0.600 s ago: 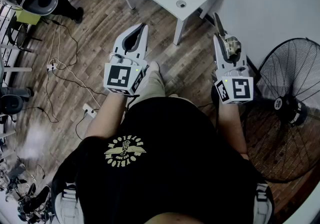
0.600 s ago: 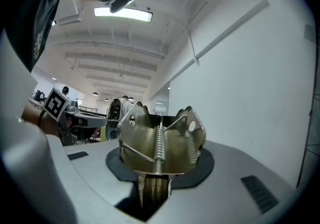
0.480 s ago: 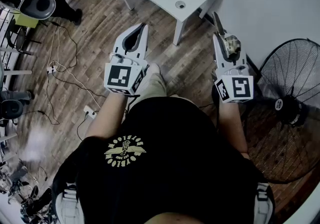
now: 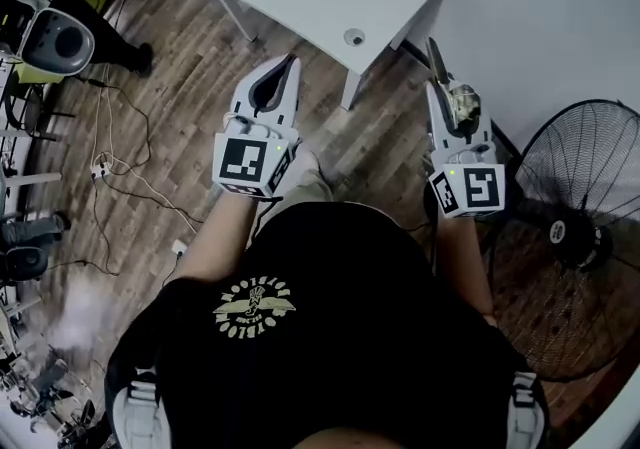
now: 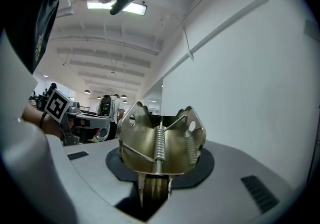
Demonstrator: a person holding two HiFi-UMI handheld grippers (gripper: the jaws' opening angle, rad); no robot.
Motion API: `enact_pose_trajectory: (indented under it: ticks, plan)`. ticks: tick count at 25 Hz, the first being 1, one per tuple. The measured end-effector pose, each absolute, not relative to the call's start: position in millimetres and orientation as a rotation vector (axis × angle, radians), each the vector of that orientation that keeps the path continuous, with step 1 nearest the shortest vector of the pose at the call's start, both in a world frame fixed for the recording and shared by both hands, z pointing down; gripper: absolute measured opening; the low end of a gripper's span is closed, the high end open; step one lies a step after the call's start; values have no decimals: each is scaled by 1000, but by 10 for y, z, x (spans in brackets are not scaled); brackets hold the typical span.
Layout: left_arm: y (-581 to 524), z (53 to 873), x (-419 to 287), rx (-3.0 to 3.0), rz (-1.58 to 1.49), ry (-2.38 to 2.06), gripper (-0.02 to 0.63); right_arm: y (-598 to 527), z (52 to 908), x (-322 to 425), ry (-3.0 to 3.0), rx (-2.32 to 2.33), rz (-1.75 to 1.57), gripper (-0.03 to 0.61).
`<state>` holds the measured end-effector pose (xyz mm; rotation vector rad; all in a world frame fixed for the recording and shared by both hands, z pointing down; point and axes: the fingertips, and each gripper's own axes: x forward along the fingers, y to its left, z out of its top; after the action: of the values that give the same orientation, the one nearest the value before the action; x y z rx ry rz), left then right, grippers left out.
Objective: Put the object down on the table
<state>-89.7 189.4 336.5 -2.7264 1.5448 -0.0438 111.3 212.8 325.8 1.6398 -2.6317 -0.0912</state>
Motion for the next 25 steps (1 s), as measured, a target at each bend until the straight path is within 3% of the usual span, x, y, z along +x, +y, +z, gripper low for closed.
enact_pose_trajectory:
  ticks: [25]
  plan:
    - [747, 3423, -926, -2810, -106, 1418, 6, 1120, 3426, 708, -2592, 1669, 127, 110]
